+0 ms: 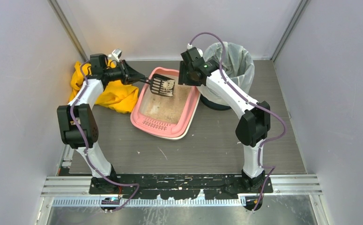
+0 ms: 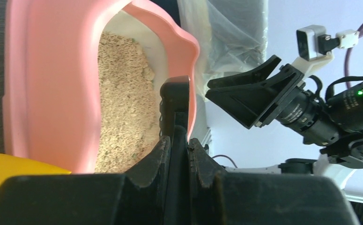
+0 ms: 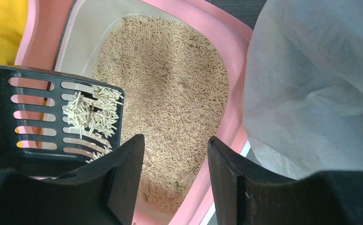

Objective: Clean the litter box

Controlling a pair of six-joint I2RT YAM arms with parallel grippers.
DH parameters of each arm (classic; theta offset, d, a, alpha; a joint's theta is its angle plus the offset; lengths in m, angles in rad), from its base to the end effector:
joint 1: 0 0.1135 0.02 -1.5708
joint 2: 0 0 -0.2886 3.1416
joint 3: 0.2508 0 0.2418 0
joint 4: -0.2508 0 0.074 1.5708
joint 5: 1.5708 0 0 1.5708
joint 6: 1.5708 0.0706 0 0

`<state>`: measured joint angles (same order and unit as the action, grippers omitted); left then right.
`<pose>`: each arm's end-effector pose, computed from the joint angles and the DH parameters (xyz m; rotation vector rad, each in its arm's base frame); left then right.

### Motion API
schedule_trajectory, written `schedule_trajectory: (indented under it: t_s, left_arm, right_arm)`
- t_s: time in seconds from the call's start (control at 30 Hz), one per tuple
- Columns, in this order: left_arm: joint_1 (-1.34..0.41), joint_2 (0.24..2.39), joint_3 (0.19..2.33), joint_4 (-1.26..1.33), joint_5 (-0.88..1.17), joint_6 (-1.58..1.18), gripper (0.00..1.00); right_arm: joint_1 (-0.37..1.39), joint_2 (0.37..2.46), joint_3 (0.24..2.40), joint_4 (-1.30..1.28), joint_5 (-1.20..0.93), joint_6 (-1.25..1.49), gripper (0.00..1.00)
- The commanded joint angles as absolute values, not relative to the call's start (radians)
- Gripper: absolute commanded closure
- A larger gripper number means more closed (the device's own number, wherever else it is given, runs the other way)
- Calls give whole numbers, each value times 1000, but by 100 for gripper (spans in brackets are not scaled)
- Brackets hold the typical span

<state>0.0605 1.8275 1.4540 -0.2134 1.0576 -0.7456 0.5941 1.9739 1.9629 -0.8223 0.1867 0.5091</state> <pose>0.4267 -0.0358 0.3029 -0.2176 2.1776 -1.5254 0.3922 0.2491 0.3303 -0.0152 2.4058 0.2952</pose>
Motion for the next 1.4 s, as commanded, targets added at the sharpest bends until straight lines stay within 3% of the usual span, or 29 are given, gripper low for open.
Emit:
schedule_trajectory:
  t_s: [0.0,0.27,0.53,0.73,0.87,1.37]
  left_arm:
    - [72,1829,1393,81,1159,-959,100]
    - [85,1886,1220,712,1207,-1421,100]
    - [107,1843,1214,547,1209,-1297,100]
    - [89,1805,1237,219,1182,-1006,100]
    - [84,1802,1372,-222,1123,-696,100]
    - [81,1787,1451,-106,1161,-897,100]
  right_arm:
    - [595,1892,1960,-770,188,508,42]
    - [593,1889,1961,-766,198,494,42]
    - [593,1893,1970,-769,207,497,43]
    - [585,1856,1945,-732,201,505,43]
    - [582,1823,1930,-699,200,457,43]
    - [502,1675,1846,-610,144,467,42]
